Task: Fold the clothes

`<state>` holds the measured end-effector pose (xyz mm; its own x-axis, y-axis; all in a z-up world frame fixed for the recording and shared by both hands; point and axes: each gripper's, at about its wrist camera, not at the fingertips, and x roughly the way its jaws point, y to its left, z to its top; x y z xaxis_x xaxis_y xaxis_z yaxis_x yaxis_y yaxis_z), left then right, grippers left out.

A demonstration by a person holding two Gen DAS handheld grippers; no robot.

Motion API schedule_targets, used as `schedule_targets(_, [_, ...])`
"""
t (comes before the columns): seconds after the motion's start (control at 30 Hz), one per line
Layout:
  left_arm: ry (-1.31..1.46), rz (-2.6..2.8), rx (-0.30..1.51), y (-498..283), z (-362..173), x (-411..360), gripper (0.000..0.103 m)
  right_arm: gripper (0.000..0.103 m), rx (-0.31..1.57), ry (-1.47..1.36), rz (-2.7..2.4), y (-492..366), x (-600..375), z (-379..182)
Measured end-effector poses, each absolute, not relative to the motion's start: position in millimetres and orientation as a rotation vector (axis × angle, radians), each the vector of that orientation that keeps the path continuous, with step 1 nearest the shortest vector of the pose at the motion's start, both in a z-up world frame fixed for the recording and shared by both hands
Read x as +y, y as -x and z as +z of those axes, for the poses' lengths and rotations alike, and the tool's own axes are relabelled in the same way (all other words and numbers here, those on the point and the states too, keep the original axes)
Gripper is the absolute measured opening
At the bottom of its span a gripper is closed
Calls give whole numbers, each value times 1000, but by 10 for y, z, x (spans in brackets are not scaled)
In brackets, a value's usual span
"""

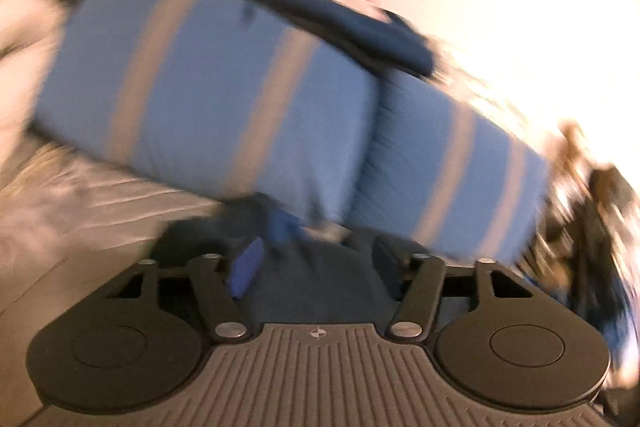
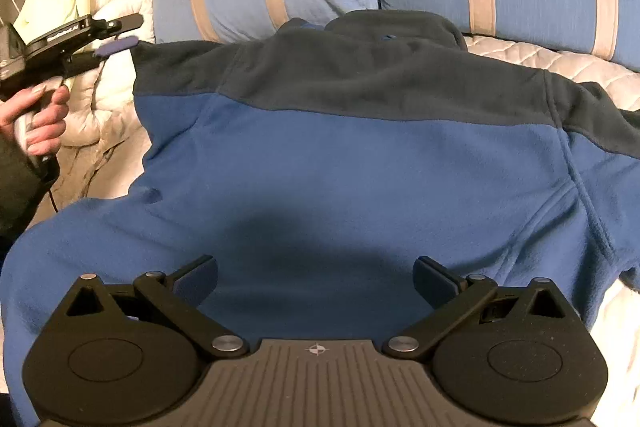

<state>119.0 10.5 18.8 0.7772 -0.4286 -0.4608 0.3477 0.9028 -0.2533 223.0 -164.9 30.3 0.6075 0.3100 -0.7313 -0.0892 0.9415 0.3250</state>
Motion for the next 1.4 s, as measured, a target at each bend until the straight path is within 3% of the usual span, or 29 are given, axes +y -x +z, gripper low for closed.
schedule_targets(0.1, [188,-379,555,-1264,110,212,70,103,894,-282,237,-2238,-1659,293])
schedule_targets(0.3, [248,-292,594,-1412,-44,427,70,103,905,-302,244,-2265,-1673,276])
schedule_targets(0.33, [258,-278,600,-1436,-70,463,65,103,909,-305,244,-2271,-1671,272])
schedule_targets(0.4, [278,-249,613,-1486,-122,534,23,103,914,-311,244,-2278,-1669,268])
schedule_targets(0.5, [249,-289,618,-1482,-62,387,16,103,912,-312,242,-2273,-1667,268])
schedule_targets(0.73, [4,-637,582,-1145,385,-775,16,103,918,-319,238,-2270,-1651,278])
schedule_targets(0.83, [-112,-759,632,-1036,302,-1259,17,103,917,-325,239,-2264,-1655,283])
schedule_targets(0.93, [-262,-835,731,-977,55,-1666,27,103,913,-337,242,-2249,-1667,285])
schedule_targets(1.07, [-401,-866,814,-866,-178,-1821,28,103,910,-351,247,-2245,-1668,290])
schedule_targets(1.13, [-353,-866,808,-873,-126,-1707,36,103,908,-358,250,-2242,-1674,291])
schedule_targets(1.2, [-263,-854,779,-915,-1,-1511,53,103,909,-367,255,-2247,-1684,285])
schedule_targets(1.27, [-180,-835,738,-971,132,-1309,64,103,911,-374,257,-2253,-1695,277])
schedule_targets(1.4, [-45,-697,701,-1250,229,-902,68,103,908,-381,260,-2251,-1700,266])
